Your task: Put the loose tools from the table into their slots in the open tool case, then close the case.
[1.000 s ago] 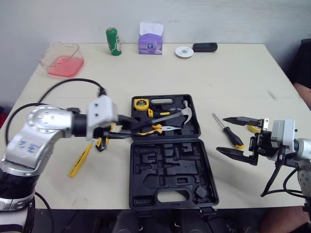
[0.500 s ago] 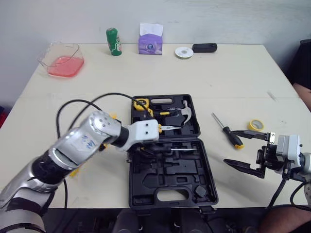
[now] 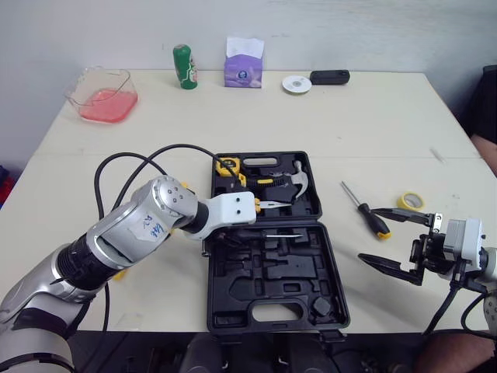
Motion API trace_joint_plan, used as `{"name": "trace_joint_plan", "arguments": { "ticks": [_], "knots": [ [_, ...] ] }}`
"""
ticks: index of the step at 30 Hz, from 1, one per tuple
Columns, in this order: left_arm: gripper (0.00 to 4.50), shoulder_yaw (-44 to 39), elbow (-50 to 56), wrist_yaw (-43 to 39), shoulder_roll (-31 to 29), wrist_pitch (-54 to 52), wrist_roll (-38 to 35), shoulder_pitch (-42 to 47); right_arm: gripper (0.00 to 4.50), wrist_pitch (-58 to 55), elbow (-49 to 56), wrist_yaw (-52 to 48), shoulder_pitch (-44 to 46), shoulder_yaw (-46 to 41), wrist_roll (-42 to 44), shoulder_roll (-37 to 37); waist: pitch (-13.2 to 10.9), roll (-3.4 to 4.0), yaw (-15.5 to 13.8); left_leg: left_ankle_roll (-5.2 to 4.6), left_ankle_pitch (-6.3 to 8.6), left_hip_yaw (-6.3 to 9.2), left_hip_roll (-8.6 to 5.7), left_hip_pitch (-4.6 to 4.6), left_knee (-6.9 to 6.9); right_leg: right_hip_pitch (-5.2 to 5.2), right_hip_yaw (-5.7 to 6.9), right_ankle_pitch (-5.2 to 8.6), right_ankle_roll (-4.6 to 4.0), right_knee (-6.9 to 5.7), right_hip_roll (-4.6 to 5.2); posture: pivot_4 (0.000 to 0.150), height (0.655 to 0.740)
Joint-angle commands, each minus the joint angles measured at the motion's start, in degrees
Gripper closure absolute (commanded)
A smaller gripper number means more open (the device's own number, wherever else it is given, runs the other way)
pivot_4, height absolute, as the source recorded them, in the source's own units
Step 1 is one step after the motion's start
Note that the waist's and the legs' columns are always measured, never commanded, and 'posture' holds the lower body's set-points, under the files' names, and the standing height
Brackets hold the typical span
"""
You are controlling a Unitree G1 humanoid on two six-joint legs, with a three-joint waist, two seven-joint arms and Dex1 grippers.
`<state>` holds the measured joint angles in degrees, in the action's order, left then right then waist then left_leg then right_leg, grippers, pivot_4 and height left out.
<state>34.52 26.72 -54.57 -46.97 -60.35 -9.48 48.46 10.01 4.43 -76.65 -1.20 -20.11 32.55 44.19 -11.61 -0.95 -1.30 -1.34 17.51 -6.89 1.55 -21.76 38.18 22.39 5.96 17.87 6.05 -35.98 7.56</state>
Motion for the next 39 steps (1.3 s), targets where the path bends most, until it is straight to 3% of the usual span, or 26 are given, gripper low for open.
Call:
{"name": "trace_joint_plan", "arguments": {
  "ticks": [1,24,27,30,39],
  "knots": [
    [3.47,0.2,1.3,0.6,-1.3,0.6,2.3,0.0,0.00,-0.2,3.2,1.0,-0.7,0.2,0.2,-0.1,0.0,0.00,0.0,0.00,0.00,0.00,0.00,0.00,0.00,0.00,0.00,0.00,0.00,0.00,0.00,0.150,0.7400],
    [3.47,1.7,-0.8,0.0,1.3,4.1,6.0,-0.2,0.00,-8.2,11.4,7.6,1.9,2.2,0.1,1.1,0.0,0.00,-0.1,-0.01,0.00,0.01,-0.01,-0.01,0.07,-0.01,0.01,0.00,0.00,-0.05,0.01,0.150,0.7400],
    [1.92,-0.4,-1.1,1.7,2.7,5.8,6.3,-0.2,0.00,-8.6,11.6,8.0,2.3,2.4,0.0,1.0,0.0,0.00,-0.2,-0.01,0.00,0.01,-0.01,-0.01,0.08,-0.01,0.01,0.00,0.00,-0.05,0.01,0.150,0.7400],
    [0.81,-2.5,-0.8,0.4,2.6,10.0,5.5,0.0,0.00,-8.8,11.2,8.0,2.8,2.6,-0.2,0.8,0.0,0.00,-0.1,-0.02,0.00,0.09,0.00,-0.14,0.19,0.02,0.02,-0.01,-0.01,-0.06,0.01,0.150,0.7400],
    [0.81,-15.1,-1.4,-0.9,5.0,19.3,-1.3,-6.4,0.00,-7.1,8.0,6.9,4.3,3.4,-1.1,0.4,0.0,0.01,0.0,-0.08,0.04,0.23,0.05,-0.39,0.50,0.11,0.16,-0.01,-0.01,-0.14,-0.01,0.150,0.7400]
  ]
}}
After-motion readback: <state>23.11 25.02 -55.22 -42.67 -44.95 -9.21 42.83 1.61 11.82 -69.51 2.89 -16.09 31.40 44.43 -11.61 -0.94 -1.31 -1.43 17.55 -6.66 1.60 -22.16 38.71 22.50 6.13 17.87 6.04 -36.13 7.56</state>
